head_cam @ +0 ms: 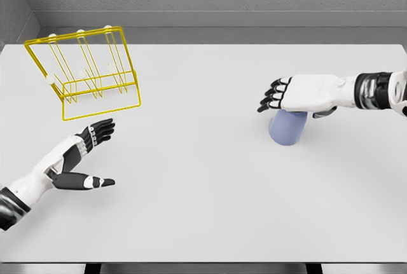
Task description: Place the cup on the cup holder with both arms
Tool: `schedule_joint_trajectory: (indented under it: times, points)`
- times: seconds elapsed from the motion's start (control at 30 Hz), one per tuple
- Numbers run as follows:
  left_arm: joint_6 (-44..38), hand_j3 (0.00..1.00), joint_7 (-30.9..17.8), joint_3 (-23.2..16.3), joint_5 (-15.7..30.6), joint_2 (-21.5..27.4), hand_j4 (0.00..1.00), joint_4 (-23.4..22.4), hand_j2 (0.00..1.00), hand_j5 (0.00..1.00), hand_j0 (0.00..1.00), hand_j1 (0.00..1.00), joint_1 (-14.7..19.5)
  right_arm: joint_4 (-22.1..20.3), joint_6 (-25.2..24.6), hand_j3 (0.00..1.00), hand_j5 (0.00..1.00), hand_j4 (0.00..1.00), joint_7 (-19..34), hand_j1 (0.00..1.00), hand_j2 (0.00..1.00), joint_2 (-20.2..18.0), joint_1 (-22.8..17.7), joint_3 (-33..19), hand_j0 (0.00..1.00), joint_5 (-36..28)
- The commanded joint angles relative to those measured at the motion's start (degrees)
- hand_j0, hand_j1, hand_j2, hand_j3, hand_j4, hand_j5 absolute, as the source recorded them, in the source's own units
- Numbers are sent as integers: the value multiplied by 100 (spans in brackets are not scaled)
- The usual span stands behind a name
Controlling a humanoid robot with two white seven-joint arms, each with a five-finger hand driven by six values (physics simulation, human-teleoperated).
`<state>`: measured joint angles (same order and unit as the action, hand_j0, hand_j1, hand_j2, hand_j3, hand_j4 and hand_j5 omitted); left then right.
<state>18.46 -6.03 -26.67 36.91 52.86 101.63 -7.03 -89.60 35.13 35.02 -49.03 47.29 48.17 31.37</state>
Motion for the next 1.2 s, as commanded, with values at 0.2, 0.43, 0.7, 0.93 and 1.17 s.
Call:
schedule_joint_trajectory:
  times: [0.2, 0.43, 0.7, 0.93, 1.17]
  points:
    - [-71, 100, 14, 4, -8, -92, 100, -38, 100, 100, 100, 100, 53, 4, -13, 92, 92, 92, -2, 92, 92, 7, -9, 157, 92, 194]
    - [-291, 100, 5, -14, 0, -320, 100, -126, 100, 100, 100, 100, 97, -31, -13, 75, 75, 75, -2, 75, 75, -1, 0, 263, 75, 203]
    - [-291, 100, -3, -128, -17, -461, 100, -267, 100, 100, 100, 100, 220, -31, -13, 59, 59, 59, -2, 59, 59, -19, 18, 272, 59, 220]
    - [-282, 100, -3, -321, -44, -549, 100, -205, 100, 100, 100, 100, 404, -330, -13, 49, 49, 49, -2, 49, 49, -186, 26, 201, 49, 194]
    - [-282, 100, -3, -348, -44, -549, 100, -205, 100, 100, 100, 100, 404, -813, -13, 48, 48, 48, -2, 48, 48, -335, 105, -10, 48, 150]
